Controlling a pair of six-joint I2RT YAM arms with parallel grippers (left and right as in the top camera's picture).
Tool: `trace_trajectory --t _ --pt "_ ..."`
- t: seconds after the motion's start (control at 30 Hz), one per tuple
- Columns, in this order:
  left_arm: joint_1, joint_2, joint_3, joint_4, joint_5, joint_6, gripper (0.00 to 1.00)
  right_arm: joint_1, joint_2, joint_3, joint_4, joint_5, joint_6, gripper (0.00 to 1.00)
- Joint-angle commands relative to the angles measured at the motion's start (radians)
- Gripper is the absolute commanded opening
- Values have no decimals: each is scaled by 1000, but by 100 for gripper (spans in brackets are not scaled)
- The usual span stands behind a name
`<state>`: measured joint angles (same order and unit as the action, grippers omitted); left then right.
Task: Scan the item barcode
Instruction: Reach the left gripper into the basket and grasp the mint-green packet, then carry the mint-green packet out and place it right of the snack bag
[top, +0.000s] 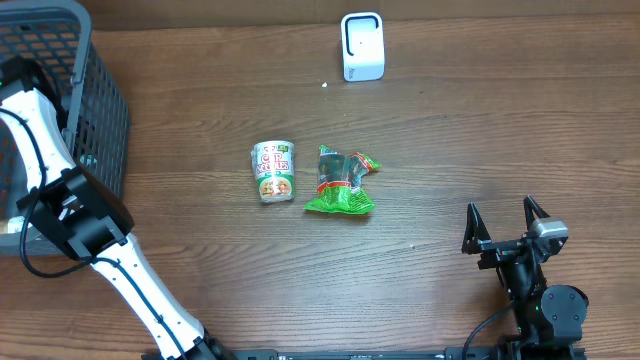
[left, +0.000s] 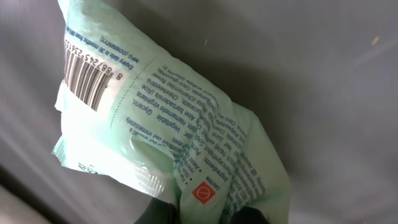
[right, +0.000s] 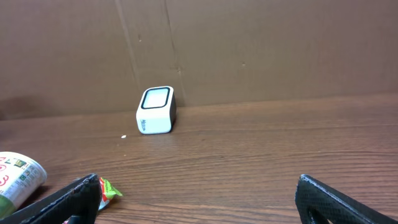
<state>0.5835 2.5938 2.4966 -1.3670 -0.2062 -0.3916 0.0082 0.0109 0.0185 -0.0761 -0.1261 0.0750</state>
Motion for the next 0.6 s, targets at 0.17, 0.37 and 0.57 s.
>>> trace_trajectory --t 0.17,0.37,0.57 --pt "6 -109 167 -80 137 -2 4 5 -8 -10 4 2 4 100" --pt "5 -317 345 -104 182 -1 4 5 -8 -10 3 2 4 100" --pt "5 -546 377 -157 233 0 4 5 -8 -10 3 2 4 100"
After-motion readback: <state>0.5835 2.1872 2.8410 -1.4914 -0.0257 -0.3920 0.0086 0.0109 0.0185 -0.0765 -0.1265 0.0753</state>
